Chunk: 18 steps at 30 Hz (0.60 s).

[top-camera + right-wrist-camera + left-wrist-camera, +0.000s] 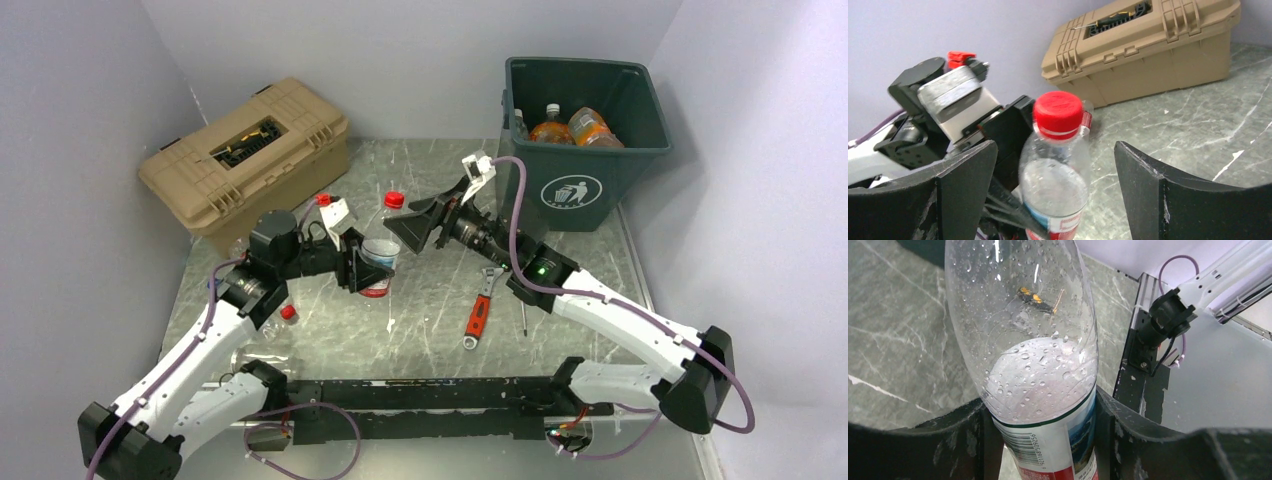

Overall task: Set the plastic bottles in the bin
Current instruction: Pick up the plastic bottle at the center of the board.

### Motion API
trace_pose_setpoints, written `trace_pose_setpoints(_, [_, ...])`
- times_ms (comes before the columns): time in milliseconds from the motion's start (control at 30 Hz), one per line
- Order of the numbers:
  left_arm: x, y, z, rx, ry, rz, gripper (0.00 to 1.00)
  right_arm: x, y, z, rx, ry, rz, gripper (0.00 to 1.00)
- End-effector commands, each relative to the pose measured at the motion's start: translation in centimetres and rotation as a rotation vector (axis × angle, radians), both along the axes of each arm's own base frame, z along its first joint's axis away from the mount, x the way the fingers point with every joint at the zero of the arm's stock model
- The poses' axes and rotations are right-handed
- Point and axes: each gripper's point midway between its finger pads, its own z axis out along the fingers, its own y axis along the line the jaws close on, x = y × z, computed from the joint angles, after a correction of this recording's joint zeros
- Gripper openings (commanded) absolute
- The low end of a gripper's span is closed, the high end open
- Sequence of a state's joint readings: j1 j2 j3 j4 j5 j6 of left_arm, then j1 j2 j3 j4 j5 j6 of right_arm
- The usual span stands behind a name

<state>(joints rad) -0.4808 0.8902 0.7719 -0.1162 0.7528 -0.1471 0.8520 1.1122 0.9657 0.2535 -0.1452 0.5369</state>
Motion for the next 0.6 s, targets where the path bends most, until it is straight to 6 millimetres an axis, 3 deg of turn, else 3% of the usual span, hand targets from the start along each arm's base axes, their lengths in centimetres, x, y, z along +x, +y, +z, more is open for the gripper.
trace_pose_setpoints(0, [-1.2, -0.5, 2.3, -0.068, -0.075, -0.067, 0.46, 0.5, 0.6, 4.4, 0.134, -0.049, -0.003, 0.91])
trace_pose_setpoints(300, [-1.6, -0.5, 2.6, -0.072, -0.085, -0.074, 0.44, 1.6, 1.7, 5.1, 0.157, -0.032, -0.004, 0.83])
trace_pose_setpoints(567, [-1.7, -0.4, 2.5, -0.068, -0.088, -0.067, 0.43, 1.5, 2.4, 5.0, 0.17, -0.013, 0.028, 0.58])
